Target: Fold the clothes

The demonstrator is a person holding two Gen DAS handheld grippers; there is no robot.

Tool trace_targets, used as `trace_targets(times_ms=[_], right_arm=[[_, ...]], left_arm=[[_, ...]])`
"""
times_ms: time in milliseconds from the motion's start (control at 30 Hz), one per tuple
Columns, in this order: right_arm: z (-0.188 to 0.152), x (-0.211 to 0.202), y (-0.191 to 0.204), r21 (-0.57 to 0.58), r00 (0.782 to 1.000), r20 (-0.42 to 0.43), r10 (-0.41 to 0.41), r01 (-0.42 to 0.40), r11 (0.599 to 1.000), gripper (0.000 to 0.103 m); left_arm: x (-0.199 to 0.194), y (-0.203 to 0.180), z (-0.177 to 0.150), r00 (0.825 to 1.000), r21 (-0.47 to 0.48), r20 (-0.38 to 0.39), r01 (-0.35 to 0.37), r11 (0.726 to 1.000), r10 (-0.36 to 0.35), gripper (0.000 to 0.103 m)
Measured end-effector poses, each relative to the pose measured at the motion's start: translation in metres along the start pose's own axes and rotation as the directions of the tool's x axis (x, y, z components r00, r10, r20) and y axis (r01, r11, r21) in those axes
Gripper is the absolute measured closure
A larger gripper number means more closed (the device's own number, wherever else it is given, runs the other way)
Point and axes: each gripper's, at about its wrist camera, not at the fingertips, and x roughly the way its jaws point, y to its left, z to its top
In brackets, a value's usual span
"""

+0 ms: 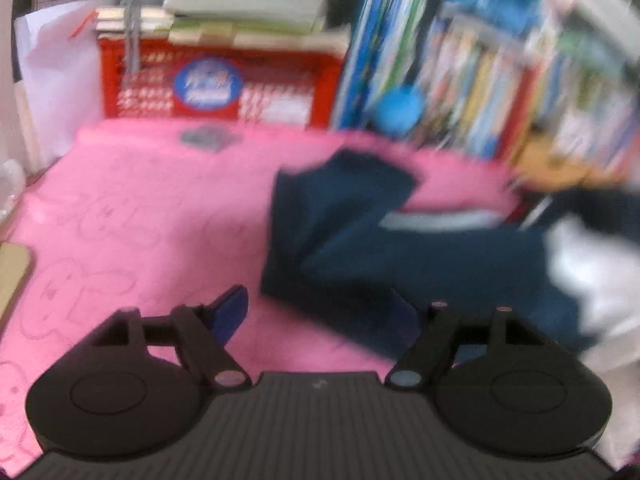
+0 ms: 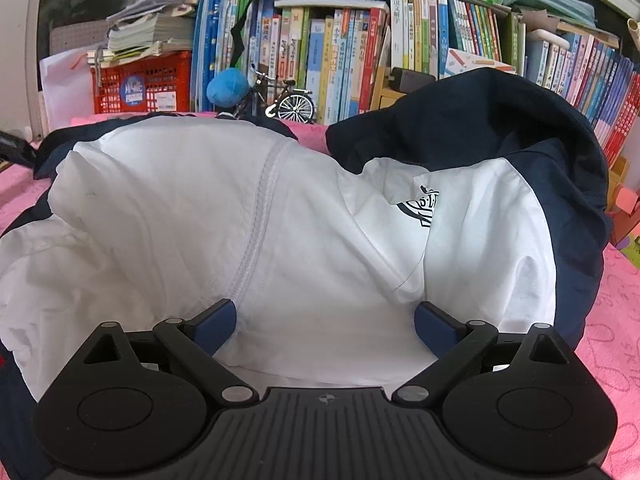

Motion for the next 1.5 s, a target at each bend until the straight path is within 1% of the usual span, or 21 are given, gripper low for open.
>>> trace_targets(times_ms=[67, 100, 233, 367, 400, 433, 467, 500, 567, 633, 733, 800, 900, 967, 1000, 1067, 1133, 1233, 1300, 1367, 1500], right_arm=[[-0.001, 0.001, 0.0, 0.001, 1.0, -0.001, 0.0, 0.0, 1.0, 0.006], [-0.001, 0.001, 0.0, 0.002, 1.0, -0.002, 0.0, 0.0, 1.0, 0.006], [-0.001, 0.002, 0.0, 0.007, 1.0, -0.006, 0.001, -0.001, 1.0, 0.005], [-0.002, 0.004, 0.0, 0.015, 1.0, -0.01, 0.002, -0.002, 1.0, 0.004], [-0.002, 0.004, -0.001, 0.017, 1.0, -0.011, 0.003, -0.003, 1.0, 0.004], [-0.002, 0.004, -0.001, 0.019, 1.0, -0.012, 0.004, -0.003, 1.0, 0.004], [-0.003, 0.005, -0.001, 0.021, 1.0, -0.013, 0.004, -0.003, 1.0, 0.003], [-0.003, 0.005, -0.001, 0.023, 1.0, -0.014, 0.004, -0.004, 1.0, 0.003], [-0.003, 0.005, -0.002, 0.028, 1.0, -0.015, 0.008, -0.007, 1.0, 0.003], [-0.003, 0.006, -0.003, 0.035, 1.0, -0.018, 0.013, -0.012, 0.999, 0.003], [-0.003, 0.007, -0.005, 0.048, 1.0, -0.022, 0.022, -0.021, 0.999, 0.003], [-0.003, 0.007, -0.006, 0.053, 0.999, -0.023, 0.024, -0.023, 0.998, 0.003], [-0.003, 0.008, -0.006, 0.057, 0.999, -0.024, 0.025, -0.024, 0.998, 0.002], [-0.003, 0.008, -0.005, 0.056, 0.999, -0.023, 0.022, -0.021, 0.998, 0.002], [-0.003, 0.008, -0.005, 0.055, 1.0, -0.022, 0.021, -0.019, 0.998, 0.002], [-0.003, 0.008, -0.005, 0.055, 1.0, -0.021, 0.018, -0.017, 0.998, 0.002], [-0.003, 0.009, -0.005, 0.057, 1.0, -0.02, 0.02, -0.018, 0.998, 0.002], [-0.002, 0.009, -0.006, 0.06, 1.0, -0.02, 0.021, -0.02, 0.998, 0.002], [-0.002, 0.009, -0.005, 0.059, 1.0, -0.017, 0.018, -0.017, 0.998, 0.002], [-0.002, 0.007, -0.005, 0.057, 1.0, -0.006, 0.012, -0.012, 0.998, 0.001], [0.001, -0.011, -0.008, 0.072, 0.996, 0.084, -0.008, 0.002, 0.997, 0.002]], left_arm=[[-0.003, 0.001, 0.012, 0.996, -0.023, 0.041, 0.083, 0.996, -0.082, 0.019], [0.013, -0.004, 0.017, 0.998, -0.001, 0.027, 0.061, 0.998, -0.061, 0.014], [0.074, -0.024, 0.035, 0.999, 0.089, -0.027, -0.025, 0.996, 0.028, 0.015], [0.136, -0.044, 0.053, 0.99, 0.183, -0.073, -0.106, 0.977, 0.121, 0.022], [0.151, -0.049, 0.057, 0.985, 0.203, -0.089, -0.129, 0.971, 0.15, 0.05], [0.161, -0.053, 0.056, 0.976, 0.215, -0.114, -0.16, 0.963, 0.187, 0.072], [0.16, -0.057, 0.06, 0.975, 0.229, -0.098, -0.171, 0.958, 0.197, 0.087], [0.156, -0.061, 0.065, 0.975, 0.24, -0.075, -0.185, 0.953, 0.209, 0.096], [0.135, -0.057, 0.086, 0.97, 0.237, 0.016, -0.241, 0.941, 0.244, 0.097], [0.109, -0.029, 0.109, 0.941, 0.131, 0.124, -0.33, 0.935, 0.315, 0.097], [0.072, 0.026, 0.137, 0.867, -0.099, 0.216, -0.437, 0.894, 0.448, 0.096], [0.074, 0.055, 0.127, 0.854, -0.147, 0.162, -0.475, 0.868, 0.495, 0.085], [0.082, 0.082, 0.102, 0.82, -0.158, 0.064, -0.554, 0.817, 0.569, 0.078], [0.089, 0.086, 0.083, 0.82, -0.18, 0.005, -0.562, 0.807, 0.572, 0.077], [0.091, 0.087, 0.075, 0.823, -0.194, -0.016, -0.559, 0.806, 0.567, 0.076], [0.083, 0.073, 0.064, 0.85, -0.22, 0.014, -0.51, 0.831, 0.526, 0.076], [0.073, 0.044, 0.054, 0.884, -0.172, 0.064, -0.447, 0.878, 0.462, 0.076], [0.045, -0.016, 0.037, 0.951, -0.028, 0.12, -0.283, 0.959, 0.284, 0.076], [0.021, -0.052, 0.021, 0.983, 0.061, 0.128, -0.14, 0.988, 0.132, 0.075], [0.001, -0.089, 0.004, 0.994, 0.144, 0.107, 0.008, 0.99, -0.023, 0.072], [-0.024, -0.146, -0.026, 0.977, 0.233, 0.038, 0.195, 0.953, -0.209, 0.054]])
